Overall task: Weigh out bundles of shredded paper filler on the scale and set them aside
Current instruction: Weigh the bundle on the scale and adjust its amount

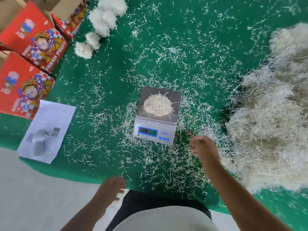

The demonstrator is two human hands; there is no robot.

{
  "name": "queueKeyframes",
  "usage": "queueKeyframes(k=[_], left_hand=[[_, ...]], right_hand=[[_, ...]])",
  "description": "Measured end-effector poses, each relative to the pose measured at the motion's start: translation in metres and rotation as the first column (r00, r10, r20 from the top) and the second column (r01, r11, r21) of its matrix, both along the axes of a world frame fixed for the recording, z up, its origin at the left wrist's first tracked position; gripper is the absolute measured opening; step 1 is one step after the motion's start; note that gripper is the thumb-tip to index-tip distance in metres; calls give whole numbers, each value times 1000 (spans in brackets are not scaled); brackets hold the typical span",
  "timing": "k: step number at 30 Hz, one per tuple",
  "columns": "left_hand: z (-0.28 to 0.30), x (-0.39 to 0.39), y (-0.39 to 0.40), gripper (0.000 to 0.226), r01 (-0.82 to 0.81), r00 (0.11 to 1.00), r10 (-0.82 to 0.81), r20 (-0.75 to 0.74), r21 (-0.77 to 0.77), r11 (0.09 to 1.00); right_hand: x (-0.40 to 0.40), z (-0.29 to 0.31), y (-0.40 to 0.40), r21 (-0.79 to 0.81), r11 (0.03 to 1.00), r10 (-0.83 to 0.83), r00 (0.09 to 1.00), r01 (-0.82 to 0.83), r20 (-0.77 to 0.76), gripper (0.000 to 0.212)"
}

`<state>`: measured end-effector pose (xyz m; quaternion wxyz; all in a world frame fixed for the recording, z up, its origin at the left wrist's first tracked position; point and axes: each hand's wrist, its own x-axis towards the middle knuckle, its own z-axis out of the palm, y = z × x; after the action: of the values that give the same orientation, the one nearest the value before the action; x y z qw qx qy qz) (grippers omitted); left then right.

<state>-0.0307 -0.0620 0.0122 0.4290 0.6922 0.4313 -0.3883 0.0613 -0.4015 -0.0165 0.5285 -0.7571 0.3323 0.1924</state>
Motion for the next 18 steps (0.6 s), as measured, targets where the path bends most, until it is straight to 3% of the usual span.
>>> queueKeyframes(k=[2, 6, 10, 14, 18], left_hand=[[-1, -2, 4, 14, 18, 997, -17, -70, 10, 1000], [4, 0, 6, 17, -24, 990, 32, -135, 63, 998], [10, 12, 1, 20, -22, 991, 28, -131, 46, 999], [14, 23, -3, 23, -29, 994, 33, -102, 37, 999], [17, 29, -6, 23, -22, 997, 23, -73, 15, 1000]], right_hand=[[-35, -6, -18, -52, 996, 70, 997, -72, -40, 16], [-71, -13, -44, -82, 996, 29, 996, -36, -82, 11], [-59, -14, -56, -58, 997, -58, 998, 55, -39, 18], [-29, -9, -55, 2, 986, -166, 986, 166, 11, 11], [-9, -12, -55, -56, 990, -126, 991, 129, 49, 14]])
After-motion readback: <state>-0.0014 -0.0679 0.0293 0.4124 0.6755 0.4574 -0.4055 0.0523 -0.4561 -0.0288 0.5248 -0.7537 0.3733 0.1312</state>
